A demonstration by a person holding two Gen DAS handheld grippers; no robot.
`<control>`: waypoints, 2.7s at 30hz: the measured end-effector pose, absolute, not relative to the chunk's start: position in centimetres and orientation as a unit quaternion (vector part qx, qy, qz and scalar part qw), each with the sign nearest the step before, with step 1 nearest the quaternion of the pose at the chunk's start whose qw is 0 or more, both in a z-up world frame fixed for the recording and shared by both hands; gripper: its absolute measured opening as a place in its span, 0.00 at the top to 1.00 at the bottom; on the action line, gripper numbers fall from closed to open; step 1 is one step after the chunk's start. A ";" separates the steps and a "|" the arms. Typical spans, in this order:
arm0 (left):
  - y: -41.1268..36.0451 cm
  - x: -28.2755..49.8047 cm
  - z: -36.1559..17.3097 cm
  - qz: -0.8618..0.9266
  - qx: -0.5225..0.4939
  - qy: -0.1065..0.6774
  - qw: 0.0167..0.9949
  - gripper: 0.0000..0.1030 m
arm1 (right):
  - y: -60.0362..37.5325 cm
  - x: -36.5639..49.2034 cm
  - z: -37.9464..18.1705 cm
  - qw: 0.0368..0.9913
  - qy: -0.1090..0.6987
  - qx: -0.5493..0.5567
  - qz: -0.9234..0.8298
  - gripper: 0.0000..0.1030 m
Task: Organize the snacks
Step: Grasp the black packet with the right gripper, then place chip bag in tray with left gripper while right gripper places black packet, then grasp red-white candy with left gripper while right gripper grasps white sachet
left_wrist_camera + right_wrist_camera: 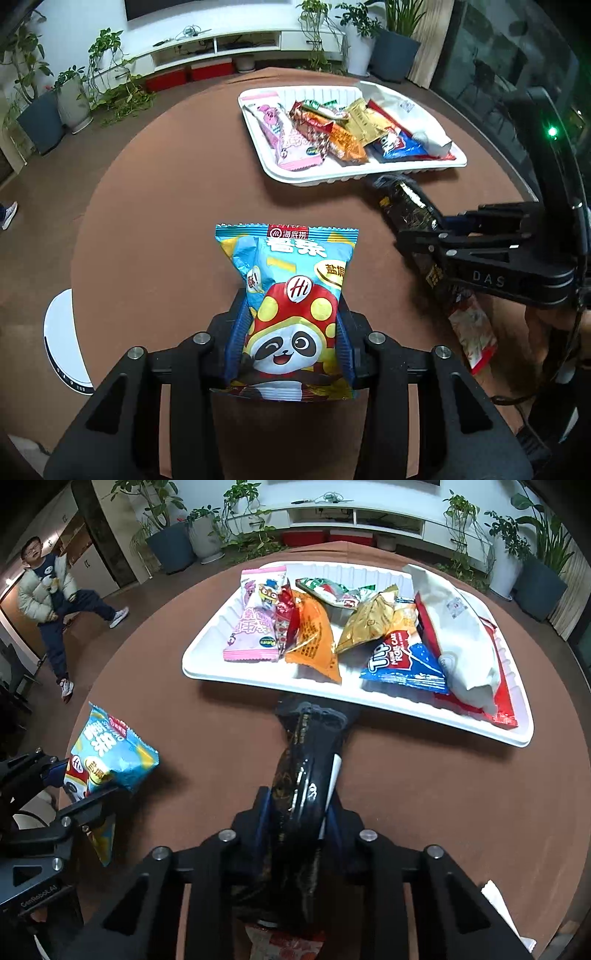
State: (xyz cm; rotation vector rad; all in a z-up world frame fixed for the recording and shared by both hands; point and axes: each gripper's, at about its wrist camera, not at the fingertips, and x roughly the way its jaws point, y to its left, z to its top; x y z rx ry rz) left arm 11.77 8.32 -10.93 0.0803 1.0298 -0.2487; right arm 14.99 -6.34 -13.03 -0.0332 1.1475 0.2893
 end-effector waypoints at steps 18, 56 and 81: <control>6.5 12.8 -7.6 -0.116 0.040 0.462 0.878 0.63 | -12.4 14.4 -6.2 0.836 0.504 0.113 0.185 0.77; -0.1 29.7 -9.8 -0.061 0.053 0.450 0.890 0.37 | -15.1 30.0 -7.9 0.847 0.511 0.088 0.120 0.43; -3.6 6.8 -8.7 -0.068 0.052 0.476 0.875 0.03 | -23.0 9.9 -8.9 0.814 0.527 -0.093 0.226 0.19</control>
